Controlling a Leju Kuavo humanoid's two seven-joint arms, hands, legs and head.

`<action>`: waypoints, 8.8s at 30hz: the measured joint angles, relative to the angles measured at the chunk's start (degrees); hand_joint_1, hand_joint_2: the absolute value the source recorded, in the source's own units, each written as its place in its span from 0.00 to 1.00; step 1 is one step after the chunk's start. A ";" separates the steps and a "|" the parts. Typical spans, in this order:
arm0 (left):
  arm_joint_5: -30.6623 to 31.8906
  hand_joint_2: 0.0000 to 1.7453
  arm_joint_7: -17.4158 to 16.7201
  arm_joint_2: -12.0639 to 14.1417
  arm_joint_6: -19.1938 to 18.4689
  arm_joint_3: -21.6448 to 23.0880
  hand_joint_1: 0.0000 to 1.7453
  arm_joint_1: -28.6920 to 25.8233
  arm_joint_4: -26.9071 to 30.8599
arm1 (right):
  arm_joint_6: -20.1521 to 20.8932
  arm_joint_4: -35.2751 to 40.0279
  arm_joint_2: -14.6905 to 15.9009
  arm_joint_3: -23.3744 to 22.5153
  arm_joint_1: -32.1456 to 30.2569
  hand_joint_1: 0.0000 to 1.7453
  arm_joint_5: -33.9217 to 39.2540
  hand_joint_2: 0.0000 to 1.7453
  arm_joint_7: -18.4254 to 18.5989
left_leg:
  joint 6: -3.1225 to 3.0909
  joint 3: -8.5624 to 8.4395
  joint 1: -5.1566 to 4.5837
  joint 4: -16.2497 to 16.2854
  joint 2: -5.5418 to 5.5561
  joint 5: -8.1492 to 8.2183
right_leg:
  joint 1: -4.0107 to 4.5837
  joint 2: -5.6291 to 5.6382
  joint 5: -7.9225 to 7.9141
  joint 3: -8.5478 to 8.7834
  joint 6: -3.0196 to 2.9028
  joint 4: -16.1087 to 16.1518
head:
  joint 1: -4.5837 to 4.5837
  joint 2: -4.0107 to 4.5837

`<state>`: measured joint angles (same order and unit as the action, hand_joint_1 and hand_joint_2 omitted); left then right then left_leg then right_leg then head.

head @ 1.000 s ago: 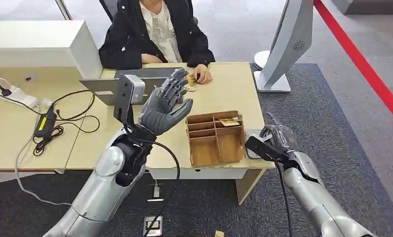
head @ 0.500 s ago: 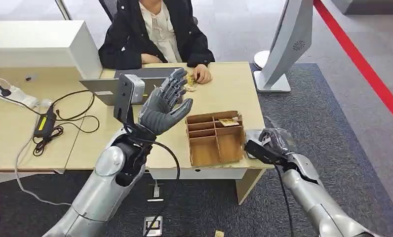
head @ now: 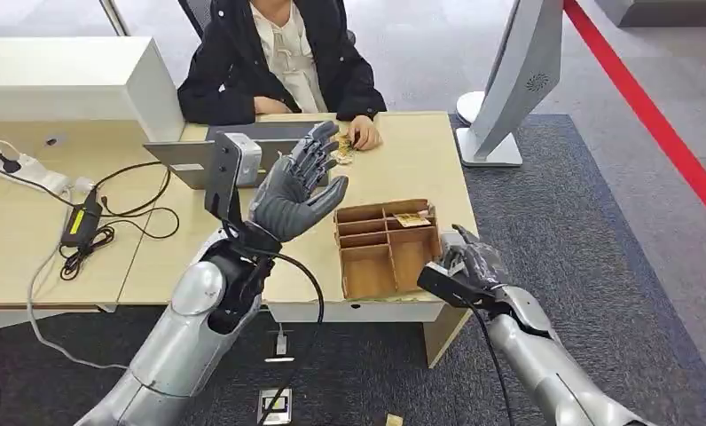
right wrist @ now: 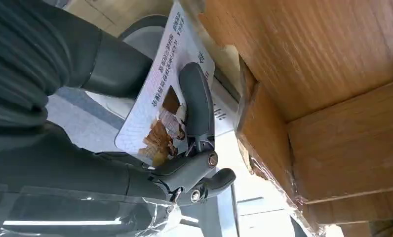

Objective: Pass the card to the sensor for recognition and then transmit it.

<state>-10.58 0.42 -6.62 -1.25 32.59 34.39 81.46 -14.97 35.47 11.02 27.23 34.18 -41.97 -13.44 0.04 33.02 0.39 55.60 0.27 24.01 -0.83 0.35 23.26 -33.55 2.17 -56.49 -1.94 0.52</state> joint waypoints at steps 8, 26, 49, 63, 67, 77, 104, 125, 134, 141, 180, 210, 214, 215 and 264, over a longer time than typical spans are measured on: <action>0.22 1.00 -0.02 0.09 -0.39 -0.02 0.00 -0.21 0.00 | 0.28 -0.35 -0.13 0.09 -0.12 1.00 0.28 1.00 0.07 | 0.00 0.00 0.00 0.00 0.00 0.00 | 0.00 0.00 0.00 0.00 0.00 0.00 | 0.00 0.00; -0.35 1.00 0.87 0.09 0.44 0.22 0.00 -0.05 -0.09 | 0.63 -0.66 2.78 -0.63 7.89 1.00 1.57 1.00 -2.03 | 0.00 -0.01 -0.03 0.02 -0.02 0.00 | -0.04 0.01 -0.01 -0.02 0.01 0.00 | 0.02 0.00; -1.73 1.00 3.39 -1.24 -0.50 1.03 0.00 2.06 -1.99 | 0.04 -4.43 -0.11 -0.83 25.00 1.00 -5.35 1.00 -4.63 | 0.00 0.00 -0.03 0.01 -0.04 -0.01 | -0.05 0.04 -0.01 -0.06 0.01 -0.05 | 0.02 0.00; -2.25 1.00 4.44 -3.21 -2.34 1.18 0.00 3.81 -4.68 | 4.33 -9.84 -6.21 1.57 32.91 1.00 -10.58 1.00 -0.09 | 0.01 0.01 -0.03 0.02 -0.03 -0.01 | -0.04 0.03 -0.01 -0.04 0.01 -0.05 | 0.00 0.00; -2.51 1.00 4.44 -3.61 -2.86 1.25 0.00 4.12 -5.38 | 4.52 -11.08 -7.02 1.90 33.85 1.00 -10.38 1.00 1.29 | 0.01 0.01 -0.03 0.02 -0.03 -0.01 | -0.04 0.03 -0.01 -0.05 0.01 -0.05 | 0.00 0.00; -4.79 1.00 3.04 -4.52 -3.04 1.92 0.00 5.67 -6.67 | 5.11 -13.77 -7.76 2.58 35.57 1.00 -11.83 1.00 4.55 | 0.00 0.00 -0.03 0.02 -0.02 -0.01 | -0.04 0.04 -0.01 -0.04 0.01 -0.05 | 0.00 0.00; -7.23 1.00 3.72 -5.20 -1.14 3.83 0.00 7.95 -8.98 | 4.72 -16.68 -7.85 2.86 35.94 0.81 -11.50 1.00 5.18 | 0.00 -0.01 -0.03 0.03 -0.03 -0.01 | -0.04 0.06 -0.01 -0.05 0.01 -0.04 | 0.00 0.00; -6.38 1.00 4.37 -4.55 2.65 3.74 0.00 7.80 -10.10 | -3.58 -17.05 -7.67 2.32 32.80 0.00 -4.75 1.00 -2.40 | 0.00 0.00 -0.03 0.03 -0.03 -0.01 | -0.04 0.06 -0.01 -0.05 0.01 -0.05 | 0.00 0.00; -4.16 1.00 4.81 -2.71 4.98 3.34 0.00 6.28 -9.22 | -1.36 -13.47 -7.52 -0.83 31.76 0.00 8.52 1.00 -8.35 | 0.00 -0.02 -0.02 0.02 -0.03 -0.01 | -0.03 0.06 -0.01 -0.03 0.01 -0.05 | 0.02 0.00; -1.53 1.00 5.57 -1.44 6.17 1.62 0.00 4.60 -8.09 | 4.22 -6.82 -5.95 -1.14 26.40 0.00 12.55 1.00 -5.66 | 0.00 -0.01 -0.02 0.03 -0.02 -0.01 | -0.04 0.05 -0.01 -0.02 0.01 -0.05 | 0.00 0.00; 3.84 1.00 0.42 3.93 6.72 -7.93 0.00 -1.71 4.02 | 21.42 34.24 0.76 -0.11 4.24 0.00 17.59 1.00 7.19 | 0.00 -0.01 -0.02 0.00 -0.01 -0.01 | -0.03 0.03 -0.01 -0.01 0.01 -0.04 | -0.02 0.00; 4.07 1.00 -1.77 3.87 4.85 -8.17 0.00 -2.22 7.21 | -0.66 18.31 -3.78 6.89 5.02 0.00 -11.15 1.00 1.77 | 0.01 0.02 0.00 -0.02 0.02 -0.01 | 0.00 -0.03 0.01 0.00 -0.01 -0.05 | -0.02 0.00; 4.04 1.00 -1.77 3.85 4.87 -8.17 0.00 -2.22 7.21 | -0.92 14.54 -4.94 7.50 5.24 0.00 -10.95 1.00 1.16 | 0.01 0.01 0.00 -0.02 0.02 -0.01 | 0.00 -0.03 0.01 -0.01 -0.01 -0.05 | 0.00 0.00; 3.98 1.00 -1.77 3.85 4.87 -8.17 0.00 -2.22 7.21 | -0.98 13.88 -5.12 7.58 5.30 0.00 -10.82 1.00 1.00 | 0.01 0.01 0.00 -0.02 0.02 -0.01 | 0.00 -0.03 0.01 -0.01 -0.01 -0.05 | -0.02 0.00; 1.88 1.00 1.29 1.90 5.53 -7.34 0.00 -1.15 4.74 | -8.90 2.16 -2.97 5.64 8.88 0.00 -6.34 1.00 -0.83 | 0.01 -0.03 -0.01 0.00 -0.02 -0.01 | -0.01 0.02 0.00 -0.01 -0.01 -0.03 | -0.02 0.00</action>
<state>-8.70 1.70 -4.72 4.28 25.25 33.24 86.20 -23.87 37.64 8.04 32.87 43.06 -48.30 -14.27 0.06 32.99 0.38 55.60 0.25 24.00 -0.84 0.38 23.26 -33.57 2.16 -56.52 -1.97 0.52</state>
